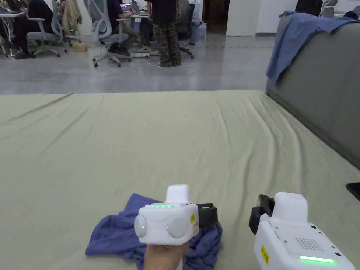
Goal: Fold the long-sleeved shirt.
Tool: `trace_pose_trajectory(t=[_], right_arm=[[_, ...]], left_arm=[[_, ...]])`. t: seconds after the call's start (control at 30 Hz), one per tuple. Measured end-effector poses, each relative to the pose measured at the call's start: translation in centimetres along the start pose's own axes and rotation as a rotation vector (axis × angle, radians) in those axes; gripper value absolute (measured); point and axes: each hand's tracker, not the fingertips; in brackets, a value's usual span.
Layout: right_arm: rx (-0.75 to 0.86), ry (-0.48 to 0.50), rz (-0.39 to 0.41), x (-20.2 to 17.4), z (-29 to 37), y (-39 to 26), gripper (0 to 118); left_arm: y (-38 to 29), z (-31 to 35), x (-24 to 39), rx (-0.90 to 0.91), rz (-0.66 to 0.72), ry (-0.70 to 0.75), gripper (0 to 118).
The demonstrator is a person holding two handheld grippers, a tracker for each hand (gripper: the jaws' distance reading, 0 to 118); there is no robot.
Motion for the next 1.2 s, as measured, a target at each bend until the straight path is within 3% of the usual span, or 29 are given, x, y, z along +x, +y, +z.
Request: trace_pose_trajectory(t=[0.13,0.33,0.37,0.4,0.43,0.47,0.5,0.7,0.73,0.77,0.8,0.83,0.87,0.9,0.93,0.97,1.07,1.2], right_arm=[[0.016,0.060,0.055,-1.1,-0.3,-0.3,0],[0.108,0.073,0.135,-2.8,0.7,-1.0,0],[0.123,0.073,0.138,-2.9,1.0,-1.1,0],[0.142,0.079,0.143,-2.9,1.2,-1.3,0],[0.164,0.077,0.148,-3.0,1.6,-1.4,0],[0.187,0.081,0.154,-3.0,1.9,-1.5,0],[0.207,0.092,0.157,-3.0,2.2,-1.6,0],[0.264,0.076,0.178,-3.7,3.2,-1.3,0],[0.262,0.079,0.178,-3.6,3.2,-1.2,0],[0.261,0.087,0.171,-3.5,3.2,-1.1,0],[0.259,0.092,0.162,-3.4,3.1,-1.1,0],[0.256,0.093,0.156,-3.3,3.1,-1.0,0],[0.251,0.095,0.151,-3.3,3.0,-0.9,0],[0.245,0.093,0.150,-3.3,2.9,-0.9,0],[0.241,0.092,0.150,-3.2,2.8,-1.0,0],[0.236,0.092,0.148,-3.1,2.7,-1.0,0],[0.206,0.104,0.136,-2.7,2.4,-1.3,0],[0.149,0.097,0.147,-2.3,1.6,-2.0,0]], left_arm=[[0.3,8.4,-3.1,0.230,-0.090,0.101,113],[-5.9,18.4,-6.3,0.509,-0.189,0.341,110],[-6.7,19.4,-6.6,0.510,-0.192,0.354,104],[-7.8,20.5,-6.8,0.524,-0.194,0.355,86],[-8.7,21.3,-7.1,0.535,-0.202,0.365,60],[-9.4,21.8,-7.1,0.538,-0.214,0.377,24],[-9.9,22.1,-7.1,0.541,-0.235,0.398,0],[-9.9,21.8,-7.0,0.497,-0.220,0.412,0],[-9.5,21.5,-7.1,0.493,-0.214,0.410,0],[-8.8,20.8,-7.3,0.497,-0.203,0.413,14],[-8.0,20.0,-7.5,0.480,-0.193,0.427,66],[-7.2,19.2,-8.0,0.436,-0.179,0.418,66],[-5.9,17.6,-8.8,0.354,-0.148,0.388,82],[-4.4,15.6,-10.0,0.252,-0.097,0.377,109],[-3.9,14.4,-10.7,0.199,-0.059,0.367,118],[-2.7,12.6,-12.1,0.223,-0.030,0.335,117],[-0.7,6.2,-16.4,0.039,0.018,0.326,117],[1.0,-0.7,-19.3,-0.180,-0.062,0.386,114]])
